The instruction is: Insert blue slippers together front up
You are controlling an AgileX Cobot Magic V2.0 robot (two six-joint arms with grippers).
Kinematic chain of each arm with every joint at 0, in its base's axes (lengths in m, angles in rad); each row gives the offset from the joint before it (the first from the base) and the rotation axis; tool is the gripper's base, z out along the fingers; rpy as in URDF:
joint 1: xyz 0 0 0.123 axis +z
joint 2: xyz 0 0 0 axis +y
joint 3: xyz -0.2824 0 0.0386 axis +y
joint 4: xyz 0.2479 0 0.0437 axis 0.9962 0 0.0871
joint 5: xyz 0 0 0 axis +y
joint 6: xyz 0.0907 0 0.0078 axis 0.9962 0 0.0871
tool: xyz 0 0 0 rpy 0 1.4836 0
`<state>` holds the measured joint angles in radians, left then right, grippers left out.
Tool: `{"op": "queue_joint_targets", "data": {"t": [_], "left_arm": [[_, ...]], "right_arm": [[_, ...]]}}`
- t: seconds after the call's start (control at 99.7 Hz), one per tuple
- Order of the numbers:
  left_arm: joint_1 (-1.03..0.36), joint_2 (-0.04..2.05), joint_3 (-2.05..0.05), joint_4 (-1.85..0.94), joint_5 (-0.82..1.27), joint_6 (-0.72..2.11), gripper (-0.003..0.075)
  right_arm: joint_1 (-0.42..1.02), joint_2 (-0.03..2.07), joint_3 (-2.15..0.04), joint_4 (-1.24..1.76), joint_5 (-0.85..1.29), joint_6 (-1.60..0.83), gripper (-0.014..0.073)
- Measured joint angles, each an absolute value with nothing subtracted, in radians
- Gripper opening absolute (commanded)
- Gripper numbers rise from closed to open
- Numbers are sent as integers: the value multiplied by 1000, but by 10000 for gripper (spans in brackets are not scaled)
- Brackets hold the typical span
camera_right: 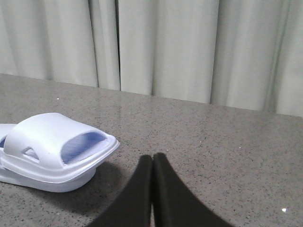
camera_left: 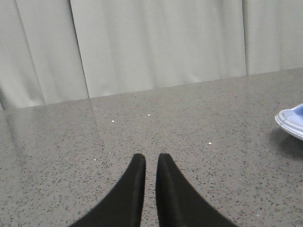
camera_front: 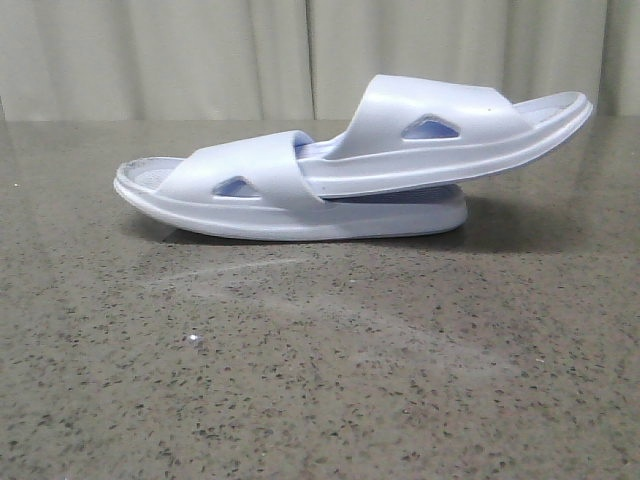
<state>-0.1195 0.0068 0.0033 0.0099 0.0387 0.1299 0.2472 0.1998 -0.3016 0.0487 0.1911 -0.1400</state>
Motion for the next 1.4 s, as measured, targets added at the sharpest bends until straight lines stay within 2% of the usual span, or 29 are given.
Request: {"op": "queue_joint_targets", "data": {"t": [1.154,1.404], "left_arm": [[-120,5,3,16,39,124,16],[-120,5,3,16,39,124,16]], "right_arm": [[247,200,-300,35,191,-140,-107],[247,154,-193,30,67,-140,-107]]}}
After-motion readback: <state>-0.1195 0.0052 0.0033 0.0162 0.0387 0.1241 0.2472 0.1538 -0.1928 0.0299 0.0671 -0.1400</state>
